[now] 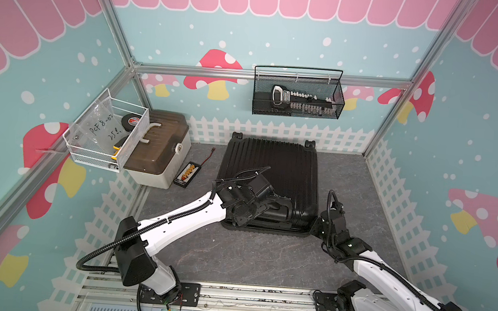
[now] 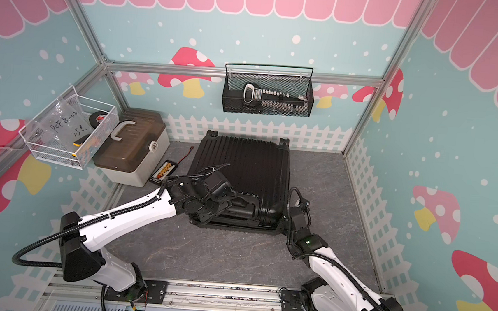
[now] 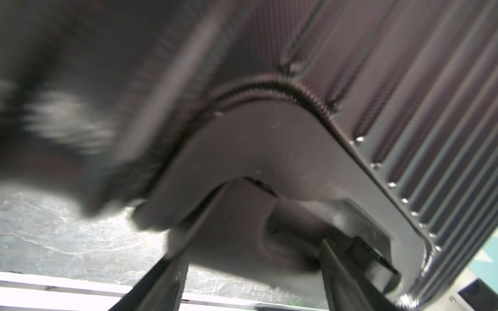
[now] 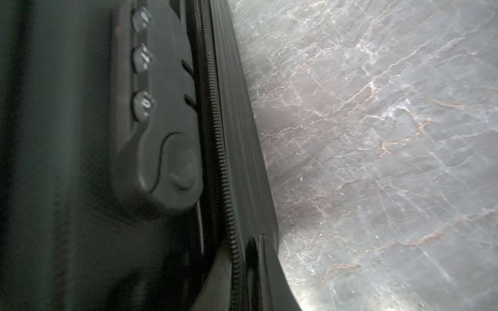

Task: Close the suitcase zippers
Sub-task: Adjust the suitcase at the center of the board.

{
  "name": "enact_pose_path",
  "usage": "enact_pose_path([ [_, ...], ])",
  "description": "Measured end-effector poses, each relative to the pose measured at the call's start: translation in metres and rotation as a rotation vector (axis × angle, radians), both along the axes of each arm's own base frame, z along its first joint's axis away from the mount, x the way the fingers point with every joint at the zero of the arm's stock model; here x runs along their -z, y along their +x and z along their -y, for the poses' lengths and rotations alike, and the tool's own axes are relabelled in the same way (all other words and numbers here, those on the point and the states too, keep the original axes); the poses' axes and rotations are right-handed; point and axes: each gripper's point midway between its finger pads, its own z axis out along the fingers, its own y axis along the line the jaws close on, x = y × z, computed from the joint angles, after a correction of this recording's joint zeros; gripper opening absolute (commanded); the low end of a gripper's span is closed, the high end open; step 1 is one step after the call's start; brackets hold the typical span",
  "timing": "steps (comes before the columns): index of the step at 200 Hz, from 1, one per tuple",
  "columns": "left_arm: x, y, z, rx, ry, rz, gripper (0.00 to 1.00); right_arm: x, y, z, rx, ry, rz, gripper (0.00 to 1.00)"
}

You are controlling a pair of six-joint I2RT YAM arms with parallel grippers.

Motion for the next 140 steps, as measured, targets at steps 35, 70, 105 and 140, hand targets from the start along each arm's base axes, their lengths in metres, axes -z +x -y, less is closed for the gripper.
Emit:
enact_pose_path([
  [35,0.003,-0.003,-0.008,-0.037,0.018,-0.023,0.75,-0.001,0.001,-0.023,-0.051,-0.005,0.007,0.04],
  [70,0.01,-0.005,-0.019,-0.094,0.041,-0.064,0.7,-0.004,-0.003,-0.032,-0.075,-0.024,0.02,0.32],
  [105,0.019,-0.002,-0.023,-0.172,0.046,-0.095,0.59,-0.026,-0.009,-0.025,-0.096,-0.087,0.068,0.47],
  [140,0.019,0.003,-0.03,-0.215,0.049,-0.095,0.44,-0.067,-0.007,-0.005,-0.056,-0.168,0.157,0.5],
])
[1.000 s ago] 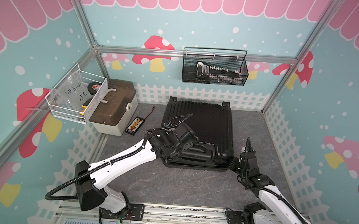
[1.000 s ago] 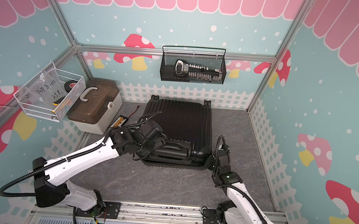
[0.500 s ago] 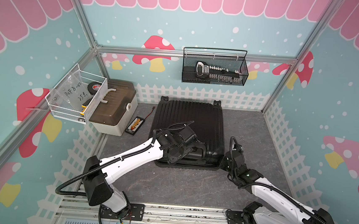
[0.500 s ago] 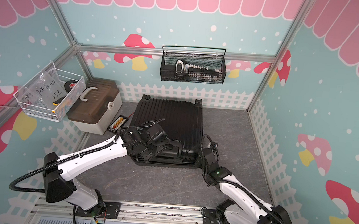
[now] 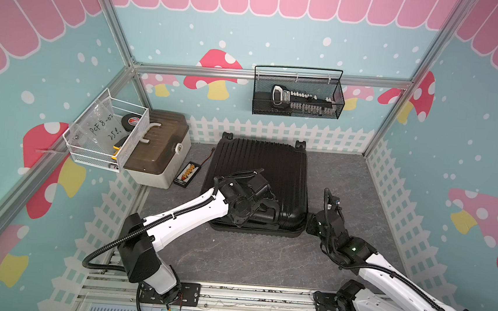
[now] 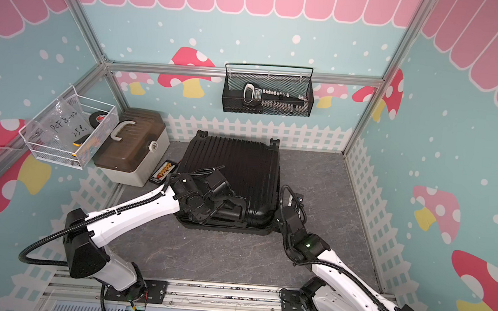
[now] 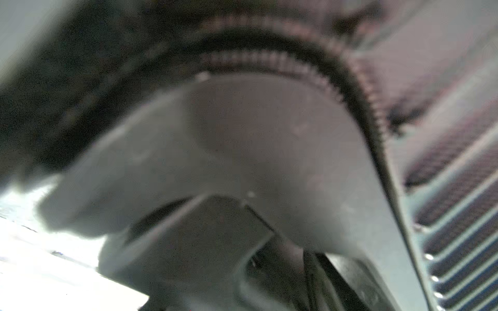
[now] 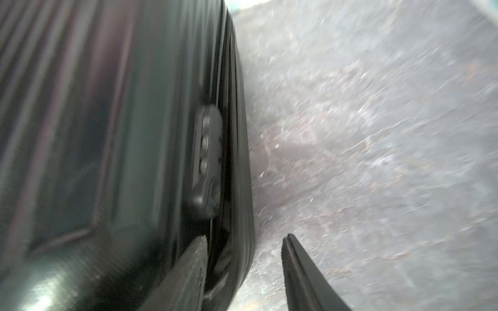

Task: Close the suitcase zippers
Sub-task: Adjust the suitcase at the center of the board.

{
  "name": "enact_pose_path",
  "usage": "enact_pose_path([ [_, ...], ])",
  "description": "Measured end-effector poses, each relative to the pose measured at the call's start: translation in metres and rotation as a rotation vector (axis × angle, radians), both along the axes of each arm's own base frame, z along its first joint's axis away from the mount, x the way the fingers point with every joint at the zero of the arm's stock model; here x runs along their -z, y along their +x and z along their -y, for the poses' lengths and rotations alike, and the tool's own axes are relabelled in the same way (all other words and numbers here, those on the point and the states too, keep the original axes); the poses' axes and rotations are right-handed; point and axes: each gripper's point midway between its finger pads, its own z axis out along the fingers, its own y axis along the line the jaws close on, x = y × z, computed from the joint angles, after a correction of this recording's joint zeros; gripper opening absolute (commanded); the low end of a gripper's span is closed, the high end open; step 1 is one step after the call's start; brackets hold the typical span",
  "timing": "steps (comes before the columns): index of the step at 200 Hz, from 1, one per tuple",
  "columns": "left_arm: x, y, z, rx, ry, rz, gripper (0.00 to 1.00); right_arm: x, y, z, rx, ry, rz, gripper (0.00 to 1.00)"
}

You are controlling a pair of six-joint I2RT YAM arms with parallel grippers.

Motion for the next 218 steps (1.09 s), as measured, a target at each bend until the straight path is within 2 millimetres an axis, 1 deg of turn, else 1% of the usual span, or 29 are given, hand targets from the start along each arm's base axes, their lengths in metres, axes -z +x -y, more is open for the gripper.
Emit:
enact_pose_path([
  [12,-0.001,0.002,-0.002,0.011,0.009,0.006,0.39,-0.009,0.003,0.009,0.017,-0.031,0.011,0.5],
  [23,-0.002,0.005,-0.005,0.029,0.022,0.01,0.38,-0.014,0.007,0.019,0.041,-0.052,0.011,0.5],
  [46,-0.004,0.014,-0.016,0.088,0.074,0.028,0.33,-0.021,0.016,0.051,0.112,-0.09,-0.004,0.51],
  [59,-0.005,0.021,-0.025,0.132,0.122,0.05,0.31,-0.026,0.021,0.066,0.138,-0.11,-0.008,0.51],
  [74,-0.007,0.029,-0.034,0.189,0.175,0.071,0.29,-0.033,0.027,0.077,0.151,-0.126,-0.014,0.51],
  [97,-0.01,0.04,-0.045,0.314,0.255,0.099,0.29,-0.038,0.038,0.091,0.159,-0.134,-0.031,0.51],
  [98,-0.01,0.04,-0.045,0.318,0.256,0.1,0.24,-0.039,0.038,0.091,0.158,-0.133,-0.032,0.51],
  [99,-0.01,0.04,-0.045,0.321,0.258,0.1,0.22,-0.039,0.039,0.091,0.158,-0.133,-0.032,0.51],
  [103,-0.01,0.042,-0.046,0.349,0.27,0.104,0.2,-0.038,0.04,0.093,0.159,-0.134,-0.038,0.51],
  [125,-0.013,0.054,-0.052,0.484,0.301,0.117,0.21,-0.03,0.046,0.105,0.164,-0.128,-0.077,0.51],
  [158,-0.014,0.072,-0.054,0.633,0.256,0.143,0.2,-0.019,0.05,0.118,0.169,-0.095,-0.117,0.51],
  [203,-0.016,0.099,-0.044,0.762,0.212,0.216,0.19,-0.023,0.052,0.134,0.188,-0.063,-0.114,0.51],
  [209,-0.017,0.104,-0.043,0.772,0.204,0.224,0.2,-0.025,0.052,0.136,0.194,-0.06,-0.111,0.52],
  [218,-0.017,0.111,-0.042,0.776,0.194,0.233,0.28,-0.027,0.052,0.141,0.203,-0.059,-0.106,0.51],
])
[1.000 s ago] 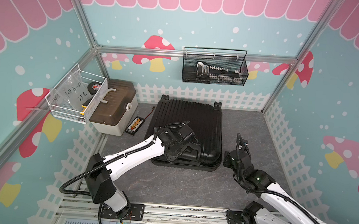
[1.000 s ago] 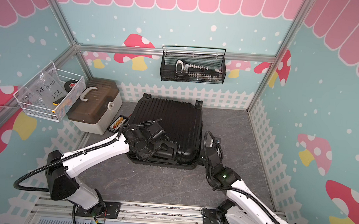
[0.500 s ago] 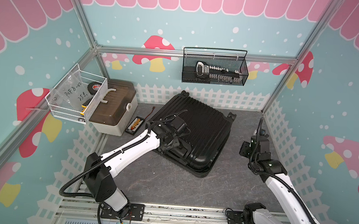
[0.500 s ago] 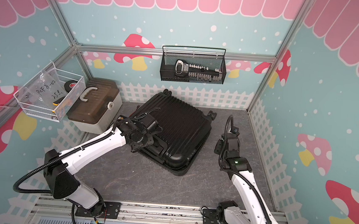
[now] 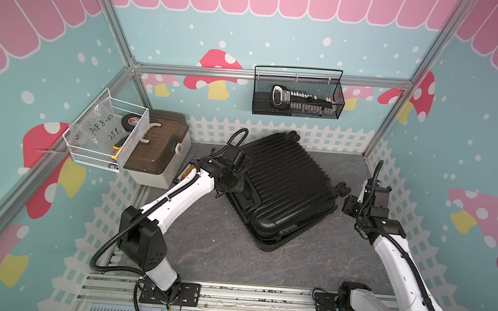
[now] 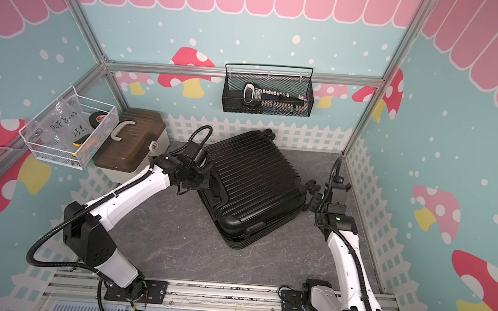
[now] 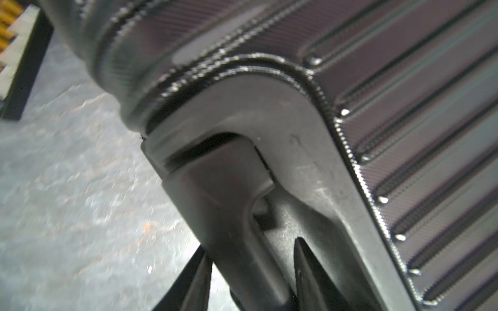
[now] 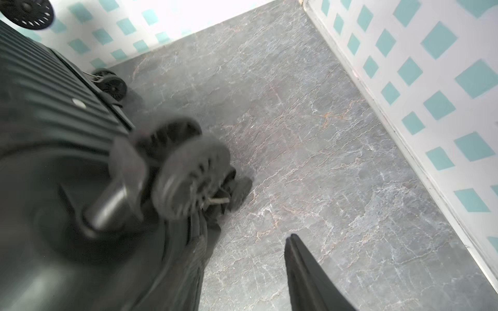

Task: Close the suitcase zippers
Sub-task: Adjust the suitcase at the center of the board.

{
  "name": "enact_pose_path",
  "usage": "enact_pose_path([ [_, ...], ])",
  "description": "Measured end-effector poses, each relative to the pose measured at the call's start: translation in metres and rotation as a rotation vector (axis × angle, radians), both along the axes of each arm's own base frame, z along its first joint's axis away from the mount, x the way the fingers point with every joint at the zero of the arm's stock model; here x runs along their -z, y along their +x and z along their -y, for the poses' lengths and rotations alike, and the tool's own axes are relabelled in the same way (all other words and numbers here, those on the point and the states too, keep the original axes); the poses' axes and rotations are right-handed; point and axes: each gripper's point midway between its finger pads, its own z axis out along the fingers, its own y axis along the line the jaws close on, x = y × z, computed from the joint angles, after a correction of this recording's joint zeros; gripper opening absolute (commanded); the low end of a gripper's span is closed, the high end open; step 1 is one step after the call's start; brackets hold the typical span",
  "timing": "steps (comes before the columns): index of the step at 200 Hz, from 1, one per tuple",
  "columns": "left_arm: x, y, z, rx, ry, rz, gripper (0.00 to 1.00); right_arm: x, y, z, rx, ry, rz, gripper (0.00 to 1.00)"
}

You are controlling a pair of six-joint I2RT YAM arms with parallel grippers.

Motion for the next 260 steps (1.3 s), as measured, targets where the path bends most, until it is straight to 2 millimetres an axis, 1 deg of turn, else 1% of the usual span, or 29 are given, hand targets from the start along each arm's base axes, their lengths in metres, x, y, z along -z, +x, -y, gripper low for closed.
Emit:
enact_pose_path([
  [10,0.0,0.007,0.001,0.001,-0.011,0.008,0.37,-0.004,0.001,0.005,0.009,-0.003,0.008,0.51],
  [31,-0.001,0.012,0.003,-0.023,-0.023,0.02,0.42,-0.01,0.002,0.011,0.021,-0.008,0.021,0.52],
  [64,0.0,0.009,0.006,-0.105,-0.016,0.024,0.46,-0.013,0.003,0.013,0.019,-0.005,0.028,0.52],
  [78,0.004,0.004,0.012,-0.124,-0.01,0.011,0.48,-0.013,0.003,0.012,0.016,0.0,0.027,0.52],
  [94,0.015,-0.003,0.022,-0.143,0.015,-0.018,0.49,-0.012,0.003,0.012,0.014,0.002,0.026,0.52],
  [105,0.015,-0.003,0.026,-0.161,0.025,-0.024,0.49,-0.012,0.003,0.011,0.012,0.005,0.026,0.52],
  [116,0.014,-0.001,0.031,-0.179,0.031,-0.017,0.46,-0.012,0.003,0.011,0.011,0.006,0.026,0.52],
  [131,0.013,0.0,0.035,-0.201,0.026,-0.017,0.31,-0.012,0.003,0.012,0.013,0.008,0.026,0.52],
  [137,0.014,0.002,0.036,-0.222,0.018,-0.017,0.22,-0.012,0.003,0.013,0.014,0.008,0.026,0.52],
  [150,0.015,0.007,0.029,-0.32,0.007,-0.017,0.1,-0.012,0.003,0.014,0.019,0.009,0.026,0.52],
  [157,0.017,0.012,0.021,-0.342,0.025,-0.008,0.06,-0.008,-0.003,0.018,0.031,0.003,-0.001,0.52],
  [174,0.015,0.018,0.006,-0.299,0.079,0.003,0.04,-0.008,-0.003,0.027,0.055,0.005,-0.001,0.52],
  [190,0.013,0.021,-0.001,-0.227,0.111,0.003,0.03,-0.011,-0.002,0.029,0.054,0.008,0.008,0.52],
  [220,0.005,0.028,-0.012,-0.084,0.119,-0.006,0.04,-0.02,0.002,0.033,0.052,0.008,0.034,0.52],
  [242,-0.003,0.035,-0.023,-0.001,0.13,-0.01,0.04,-0.018,0.004,0.029,0.025,0.023,0.034,0.53],
  [260,-0.005,0.045,-0.032,0.055,0.136,-0.022,0.04,-0.008,0.004,0.019,-0.023,0.05,0.032,0.53],
])
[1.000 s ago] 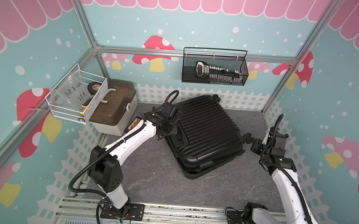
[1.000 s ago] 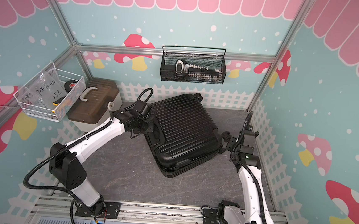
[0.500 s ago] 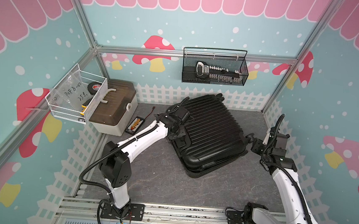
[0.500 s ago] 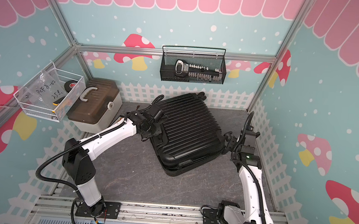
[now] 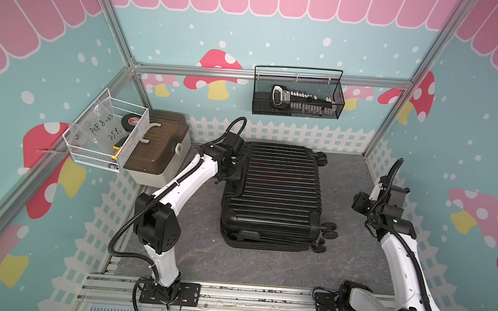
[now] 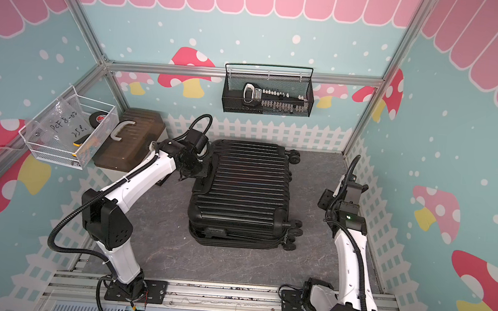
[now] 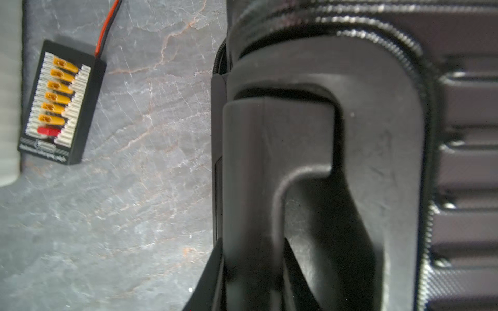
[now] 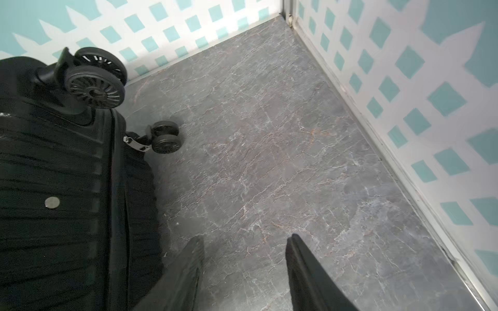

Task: Close the suitcase zippers
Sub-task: Adjust the suitcase at the center of the board.

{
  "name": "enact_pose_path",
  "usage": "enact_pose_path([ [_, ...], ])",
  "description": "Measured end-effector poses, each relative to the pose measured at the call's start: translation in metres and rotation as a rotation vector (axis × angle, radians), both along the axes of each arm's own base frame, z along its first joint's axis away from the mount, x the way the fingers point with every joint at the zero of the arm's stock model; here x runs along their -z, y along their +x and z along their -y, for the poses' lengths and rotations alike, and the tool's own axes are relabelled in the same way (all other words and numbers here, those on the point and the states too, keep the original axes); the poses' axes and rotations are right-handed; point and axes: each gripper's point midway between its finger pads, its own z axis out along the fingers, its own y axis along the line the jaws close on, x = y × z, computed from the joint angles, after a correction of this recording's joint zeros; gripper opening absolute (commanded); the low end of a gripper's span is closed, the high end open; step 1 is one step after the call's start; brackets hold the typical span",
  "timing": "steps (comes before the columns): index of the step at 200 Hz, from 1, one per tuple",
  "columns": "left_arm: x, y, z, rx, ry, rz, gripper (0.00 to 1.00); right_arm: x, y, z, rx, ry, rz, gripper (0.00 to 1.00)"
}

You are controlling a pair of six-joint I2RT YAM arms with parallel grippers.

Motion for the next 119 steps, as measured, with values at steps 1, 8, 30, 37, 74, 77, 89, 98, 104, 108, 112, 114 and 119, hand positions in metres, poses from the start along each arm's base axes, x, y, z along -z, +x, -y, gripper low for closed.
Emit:
enact_pose_path([
  [1,0.0,0.001,-0.001,0.002,0.001,0.0,0.04,0.001,0.0,0.0,-0.002,0.001,0.0,0.53],
  [8,0.0,0.006,-0.003,0.02,0.003,-0.005,0.04,0.008,-0.001,-0.006,-0.026,0.018,-0.004,0.53],
  [30,-0.001,0.026,-0.008,0.07,0.008,-0.008,0.04,0.04,-0.009,-0.029,-0.119,0.086,-0.02,0.53],
  [37,-0.002,0.032,-0.009,0.084,0.014,-0.003,0.04,0.051,-0.014,-0.04,-0.154,0.103,-0.025,0.53],
  [74,-0.006,0.053,-0.01,0.138,0.035,0.013,0.04,0.074,-0.036,-0.099,-0.365,0.134,0.045,0.51],
  [77,-0.006,0.054,-0.01,0.14,0.036,0.013,0.04,0.074,-0.037,-0.102,-0.378,0.133,0.056,0.51],
  [89,-0.007,0.057,-0.011,0.146,0.036,0.012,0.04,0.073,-0.04,-0.114,-0.424,0.131,0.105,0.48],
  [98,-0.008,0.058,-0.013,0.147,0.034,0.01,0.04,0.071,-0.041,-0.12,-0.451,0.131,0.134,0.45],
  [104,-0.009,0.059,-0.015,0.148,0.033,0.01,0.04,0.071,-0.042,-0.125,-0.468,0.133,0.155,0.43],
  [108,-0.009,0.059,-0.016,0.146,0.032,0.009,0.04,0.07,-0.043,-0.127,-0.481,0.132,0.166,0.42],
  [112,-0.009,0.059,-0.018,0.146,0.031,0.006,0.04,0.071,-0.043,-0.129,-0.488,0.135,0.176,0.41],
  [114,-0.009,0.059,-0.019,0.145,0.031,0.005,0.04,0.07,-0.044,-0.131,-0.495,0.134,0.182,0.41],
  [119,-0.009,0.06,-0.021,0.143,0.031,0.003,0.04,0.071,-0.044,-0.134,-0.506,0.139,0.191,0.39],
])
